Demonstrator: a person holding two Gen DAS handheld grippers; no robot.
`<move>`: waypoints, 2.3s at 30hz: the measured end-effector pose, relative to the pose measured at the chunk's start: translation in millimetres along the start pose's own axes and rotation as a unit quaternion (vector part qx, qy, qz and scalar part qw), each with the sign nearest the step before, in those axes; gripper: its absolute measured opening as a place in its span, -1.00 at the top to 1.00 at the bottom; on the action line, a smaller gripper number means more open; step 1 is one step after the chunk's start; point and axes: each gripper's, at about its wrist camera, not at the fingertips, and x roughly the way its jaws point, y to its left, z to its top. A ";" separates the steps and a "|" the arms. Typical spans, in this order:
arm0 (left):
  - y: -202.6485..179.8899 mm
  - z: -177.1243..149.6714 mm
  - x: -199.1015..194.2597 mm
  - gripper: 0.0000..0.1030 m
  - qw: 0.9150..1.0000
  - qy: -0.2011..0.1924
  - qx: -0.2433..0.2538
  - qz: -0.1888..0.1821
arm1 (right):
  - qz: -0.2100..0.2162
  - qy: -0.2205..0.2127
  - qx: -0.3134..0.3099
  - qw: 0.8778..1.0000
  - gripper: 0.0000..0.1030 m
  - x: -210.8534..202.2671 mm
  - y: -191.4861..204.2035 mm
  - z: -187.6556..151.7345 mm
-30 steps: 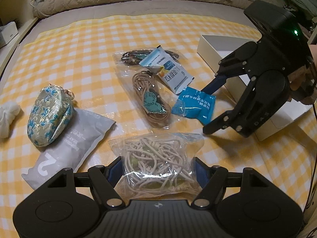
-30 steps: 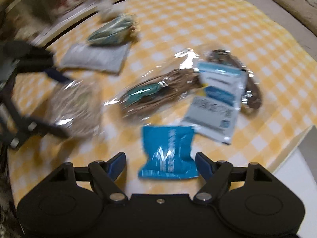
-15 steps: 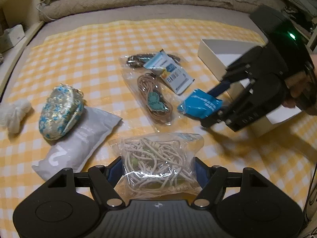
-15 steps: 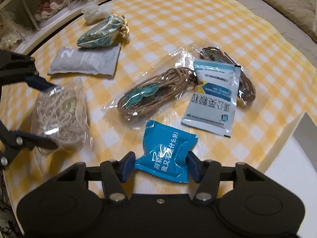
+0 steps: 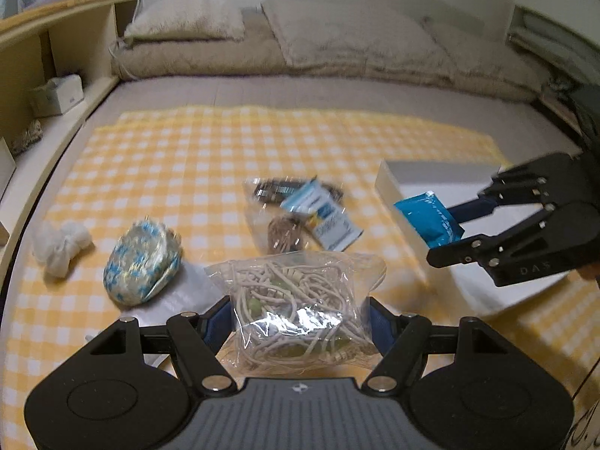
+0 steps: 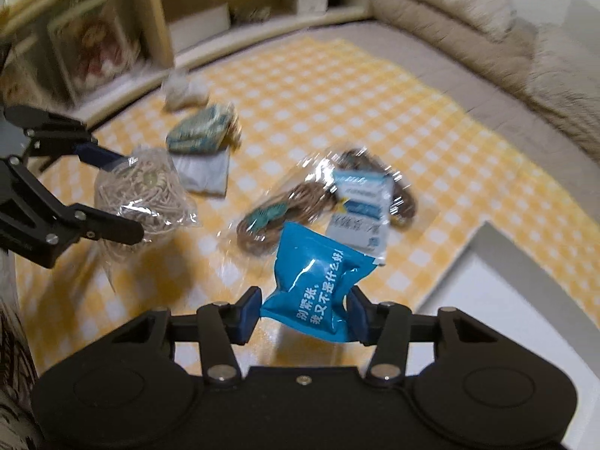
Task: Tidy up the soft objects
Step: 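Lift the blue packet with the right gripper and carry it over the white box, then lower the blue packet into the box and open the right gripper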
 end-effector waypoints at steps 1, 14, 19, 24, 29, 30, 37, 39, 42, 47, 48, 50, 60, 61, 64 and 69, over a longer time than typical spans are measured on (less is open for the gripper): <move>-3.6 1.9 -1.1 -0.42 1.000 -0.006 -0.003 -0.002 | -0.007 -0.009 0.006 1.000 0.07 -7.7 -0.4 -0.5; -68.7 23.7 -1.3 -0.42 0.997 -0.058 -0.026 -0.047 | -0.099 -0.095 0.100 0.985 0.08 -96.4 -20.0 -30.1; -96.7 31.6 10.1 -0.42 0.995 -0.064 -0.033 -0.063 | -0.134 -0.106 0.143 0.975 0.08 -116.8 -36.3 -52.2; -122.0 32.8 28.3 -0.42 0.994 -0.049 -0.042 -0.087 | -0.161 -0.086 0.172 0.968 0.08 -121.7 -52.6 -75.0; -141.8 30.2 53.4 -0.42 0.990 -0.016 -0.070 -0.120 | -0.171 -0.047 0.188 0.966 0.08 -115.8 -69.6 -97.4; -146.3 29.3 59.2 -0.42 0.989 -0.008 -0.077 -0.125 | -0.171 -0.039 0.191 0.966 0.08 -113.8 -72.7 -101.1; -169.9 28.3 90.0 -0.42 0.985 0.024 -0.102 -0.139 | -0.178 0.002 0.203 0.963 0.08 -104.5 -91.8 -124.0; -174.8 26.9 96.4 -0.42 0.984 0.031 -0.108 -0.140 | -0.179 0.007 0.207 0.962 0.08 -103.8 -96.3 -128.2; -181.0 25.5 104.8 -0.44 0.985 0.039 -0.101 -0.132 | -0.177 0.014 0.209 0.962 0.08 -101.8 -100.5 -133.8; -180.3 21.4 112.6 -0.69 0.987 0.054 -0.097 -0.118 | -0.169 0.024 0.205 0.964 0.08 -97.6 -104.7 -139.2; -179.7 21.0 111.9 -0.69 0.987 0.055 -0.095 -0.117 | -0.167 0.027 0.204 0.964 0.08 -96.7 -105.6 -140.5; -179.6 21.5 109.9 -0.69 0.987 0.060 -0.088 -0.120 | -0.164 0.033 0.202 0.965 0.08 -94.0 -107.1 -142.7; -178.8 21.0 93.3 -0.79 0.993 0.057 -0.038 -0.094 | -0.133 0.062 0.213 0.966 0.06 -75.0 -107.1 -149.8; -178.0 20.8 92.6 -0.80 0.994 0.057 -0.035 -0.092 | -0.130 0.064 0.215 0.966 0.06 -73.3 -106.6 -149.9; -174.2 19.2 91.7 -0.86 0.994 0.060 -0.028 -0.084 | -0.117 0.064 0.223 0.966 0.01 -69.3 -106.0 -149.7; -169.6 17.2 92.6 -0.89 0.994 0.070 -0.019 -0.078 | -0.120 0.067 0.230 0.963 -0.15 -67.3 -102.2 -149.2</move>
